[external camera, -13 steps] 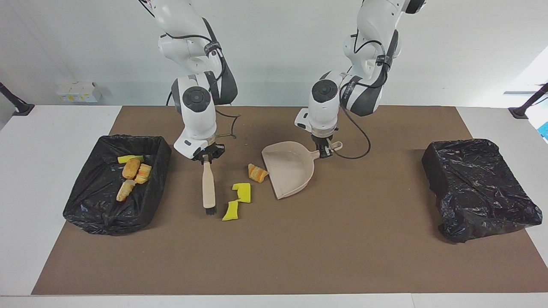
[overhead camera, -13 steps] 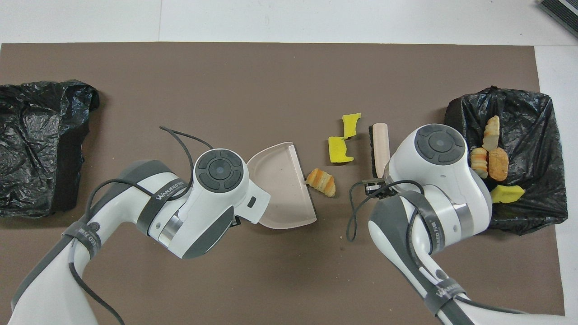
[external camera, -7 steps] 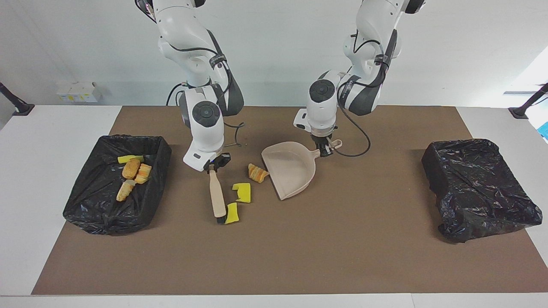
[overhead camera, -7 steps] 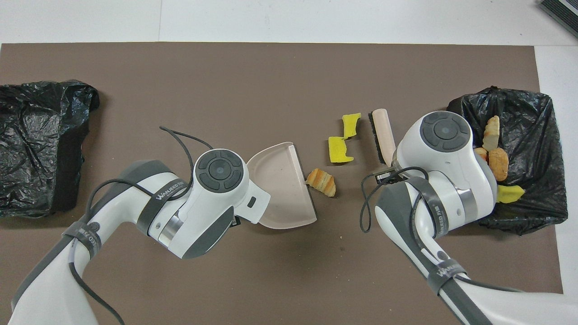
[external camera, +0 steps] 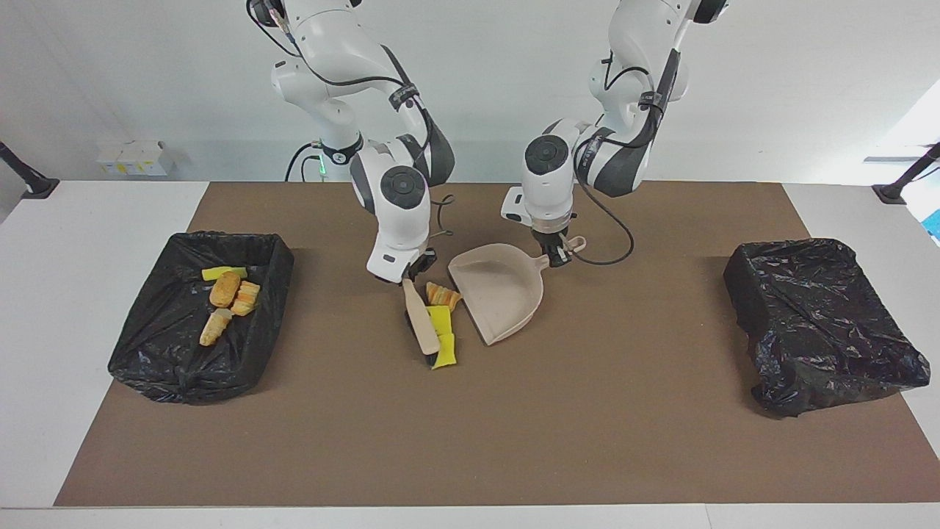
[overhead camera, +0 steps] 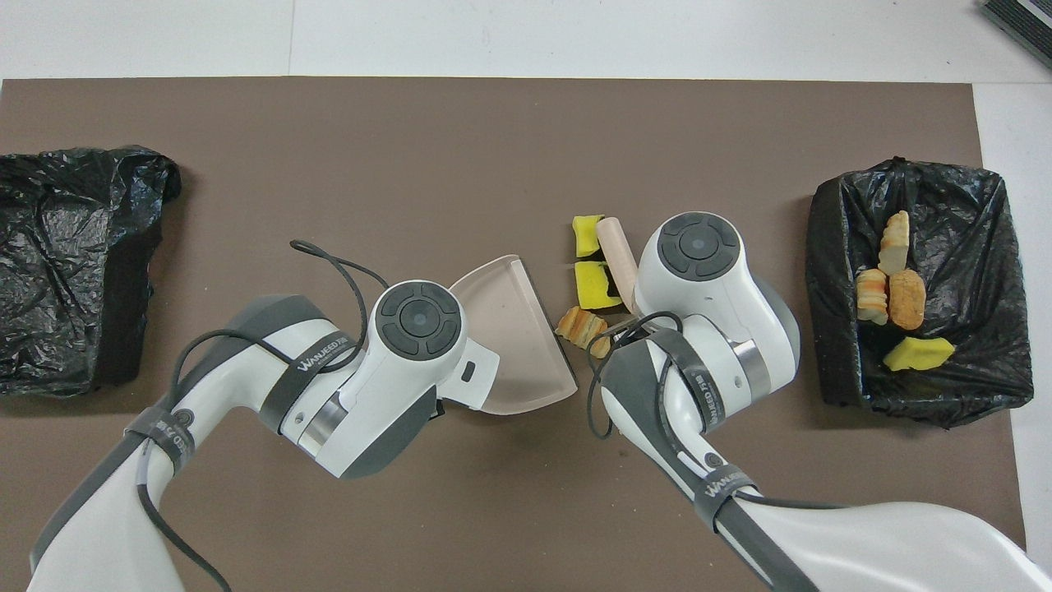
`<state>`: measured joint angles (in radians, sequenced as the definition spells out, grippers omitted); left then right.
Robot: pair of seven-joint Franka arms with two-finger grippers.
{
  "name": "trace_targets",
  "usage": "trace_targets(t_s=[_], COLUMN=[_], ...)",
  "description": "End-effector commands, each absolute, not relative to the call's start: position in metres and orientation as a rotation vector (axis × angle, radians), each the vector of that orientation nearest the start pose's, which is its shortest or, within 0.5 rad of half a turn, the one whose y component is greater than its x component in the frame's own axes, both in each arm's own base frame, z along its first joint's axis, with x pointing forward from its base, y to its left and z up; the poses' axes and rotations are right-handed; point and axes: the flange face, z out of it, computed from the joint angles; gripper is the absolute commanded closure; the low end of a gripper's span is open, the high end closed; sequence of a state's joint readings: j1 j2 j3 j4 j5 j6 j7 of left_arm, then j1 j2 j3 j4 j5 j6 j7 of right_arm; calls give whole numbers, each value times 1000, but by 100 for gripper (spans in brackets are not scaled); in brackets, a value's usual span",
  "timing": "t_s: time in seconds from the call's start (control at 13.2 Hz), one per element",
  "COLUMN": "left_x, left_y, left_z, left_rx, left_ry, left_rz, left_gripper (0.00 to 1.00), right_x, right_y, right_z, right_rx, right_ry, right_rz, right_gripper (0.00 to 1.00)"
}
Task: Sweep and dump trash in bin
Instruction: 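Sweep sponge and bread pieces into the dustpan with the right gripper's brush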
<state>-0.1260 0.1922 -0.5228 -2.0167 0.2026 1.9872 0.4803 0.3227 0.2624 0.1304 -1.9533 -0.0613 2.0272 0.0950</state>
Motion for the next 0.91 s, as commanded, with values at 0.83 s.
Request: trace_targets(t_s=[0.83], left_x=[460], left_y=[-319], left_z=[347], left_rx=[-2431], left_ry=[1782], left_rz=[247], left_gripper=[100], right_x=[489], right_y=[269], right_z=[404], right_rx=[-2879], right_ry=[-484], right_rz=[353], right_gripper=[100])
